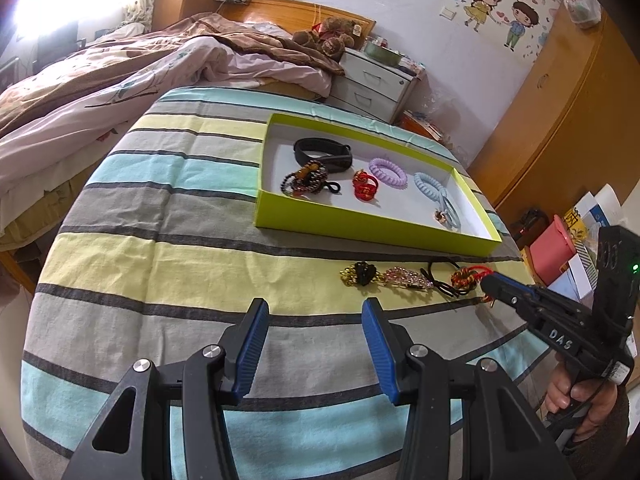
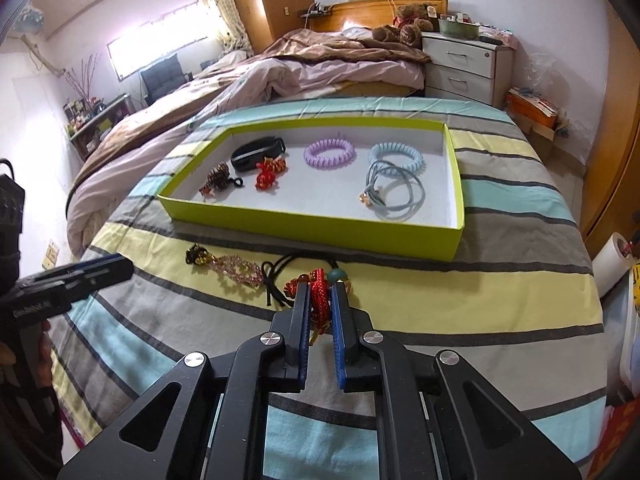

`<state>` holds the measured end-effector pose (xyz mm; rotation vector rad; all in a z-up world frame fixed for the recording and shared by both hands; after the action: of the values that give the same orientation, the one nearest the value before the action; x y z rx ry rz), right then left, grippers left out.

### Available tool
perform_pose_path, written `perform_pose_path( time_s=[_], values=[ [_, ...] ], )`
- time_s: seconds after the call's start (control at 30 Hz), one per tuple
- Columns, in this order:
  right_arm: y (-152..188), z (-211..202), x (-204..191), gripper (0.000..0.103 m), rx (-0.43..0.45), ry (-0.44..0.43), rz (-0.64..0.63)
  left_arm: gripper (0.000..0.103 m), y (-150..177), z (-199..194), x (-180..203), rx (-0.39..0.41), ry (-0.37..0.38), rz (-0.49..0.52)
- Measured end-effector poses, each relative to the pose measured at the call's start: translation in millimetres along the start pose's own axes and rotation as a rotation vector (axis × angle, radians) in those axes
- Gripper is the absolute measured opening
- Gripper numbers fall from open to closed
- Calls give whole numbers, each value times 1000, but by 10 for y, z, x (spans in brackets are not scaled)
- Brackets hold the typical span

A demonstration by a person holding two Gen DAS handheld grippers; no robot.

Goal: Organize jewelry
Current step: 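Grasp the black bow charm with gold chain with the left tool while the right tool holds the tassel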

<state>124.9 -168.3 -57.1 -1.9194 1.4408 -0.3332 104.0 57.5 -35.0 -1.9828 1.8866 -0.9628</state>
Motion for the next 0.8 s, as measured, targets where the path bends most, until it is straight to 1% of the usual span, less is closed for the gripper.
perform_pose_path(
  time_s=[0.1, 0.3, 0.5, 0.6, 0.73, 0.8],
  values=[
    [-26, -60, 15, 10, 28, -17, 19, 48, -15, 36, 47, -6, 6, 13],
    [-55, -168, 95, 10, 71, -19, 59, 48, -74, 148, 156, -21, 23, 41],
    [-50, -240, 144, 10, 93, -16, 77, 48, -138, 300, 278, -39, 34, 71],
    [-47, -265, 177, 10, 101, -21, 85, 48, -169, 406, 328, -53, -13, 117],
    [-33, -286, 219, 10, 106, -27, 95, 48, -180, 515, 376, -69, -51, 167],
    [-30, -296, 239, 10, 110, -32, 100, 48, -185, 548, 423, -70, -76, 208]
  ],
)
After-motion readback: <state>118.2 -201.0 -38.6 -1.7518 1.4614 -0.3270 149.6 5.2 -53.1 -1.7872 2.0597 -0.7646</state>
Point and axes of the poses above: each gripper's, at about its wrist camera, not at the fingertips, and z roughly the way its jaws point, x to its right, y to its underside, the point moved 2 cm from there along z, roughly the way its jaws point, and after that the axes turned 1 degree about -y, right-handed, at the moved point
